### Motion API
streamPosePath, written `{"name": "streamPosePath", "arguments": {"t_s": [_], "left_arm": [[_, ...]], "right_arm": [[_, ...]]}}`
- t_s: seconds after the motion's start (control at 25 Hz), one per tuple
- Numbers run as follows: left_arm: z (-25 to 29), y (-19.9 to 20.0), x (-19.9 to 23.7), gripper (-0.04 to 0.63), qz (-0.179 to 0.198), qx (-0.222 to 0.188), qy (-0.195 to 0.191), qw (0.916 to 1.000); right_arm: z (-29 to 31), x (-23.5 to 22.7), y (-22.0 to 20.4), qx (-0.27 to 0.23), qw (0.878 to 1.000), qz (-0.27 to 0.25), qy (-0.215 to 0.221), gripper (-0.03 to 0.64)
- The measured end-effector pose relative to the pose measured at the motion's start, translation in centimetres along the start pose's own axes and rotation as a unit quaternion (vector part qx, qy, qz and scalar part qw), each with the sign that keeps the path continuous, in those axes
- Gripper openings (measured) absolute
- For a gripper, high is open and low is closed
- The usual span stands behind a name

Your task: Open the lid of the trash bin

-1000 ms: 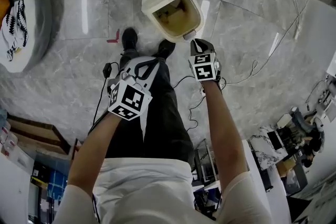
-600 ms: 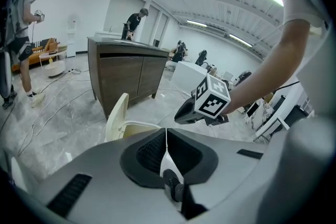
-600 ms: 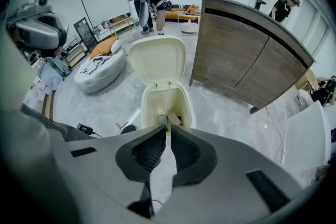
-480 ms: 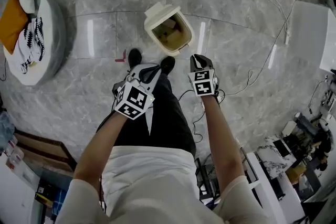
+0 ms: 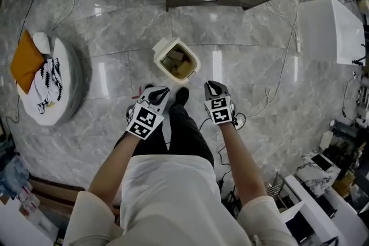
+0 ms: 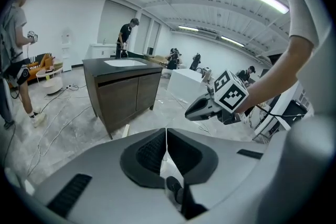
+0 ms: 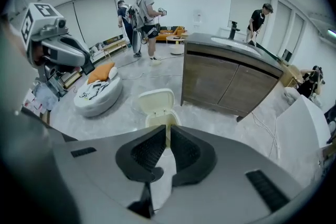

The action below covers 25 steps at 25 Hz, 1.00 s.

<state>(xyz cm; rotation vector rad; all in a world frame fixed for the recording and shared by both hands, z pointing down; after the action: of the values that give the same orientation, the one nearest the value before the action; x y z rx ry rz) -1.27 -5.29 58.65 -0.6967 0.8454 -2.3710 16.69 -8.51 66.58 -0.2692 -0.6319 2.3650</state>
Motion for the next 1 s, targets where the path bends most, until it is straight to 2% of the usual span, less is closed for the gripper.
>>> {"name": "streamPosePath", "arguments": {"t_s": [0.2, 0.36, 0.56, 1.0], "left_arm": [[-2.4, 2.4, 0.6, 0.020, 0.014, -0.009, 0.004, 0.9999], [-4.4, 4.4, 0.9, 0.020, 0.011, -0.024, 0.010, 0.9996], [-7.5, 7.6, 0.8, 0.020, 0.003, -0.062, 0.017, 0.9979], [-13.8, 12.8, 0.4, 0.020, 0.029, -0.120, 0.033, 0.9918]], "right_arm": [[-3.8, 0.2, 2.0, -0.030, 0.999, 0.005, -0.008, 0.037], [-7.3, 0.7, 4.1, -0.054, 0.998, 0.002, -0.015, 0.037], [-11.2, 0.7, 6.7, -0.104, 0.994, -0.002, -0.027, 0.037], [-20.7, -0.5, 10.6, -0.183, 0.980, -0.007, -0.071, 0.037]]}}
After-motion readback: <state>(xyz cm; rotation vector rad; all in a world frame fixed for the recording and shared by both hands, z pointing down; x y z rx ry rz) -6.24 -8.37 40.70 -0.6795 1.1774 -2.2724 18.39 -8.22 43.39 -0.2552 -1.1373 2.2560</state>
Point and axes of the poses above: the fingertips, and each gripper's own axes: z forward along the fingers, x to its left, y out of its top, the point moved 3 cm from there along -z, backward along the fingers, and after that the axes turned 3 degrees about -z, right-handed, at the moved point
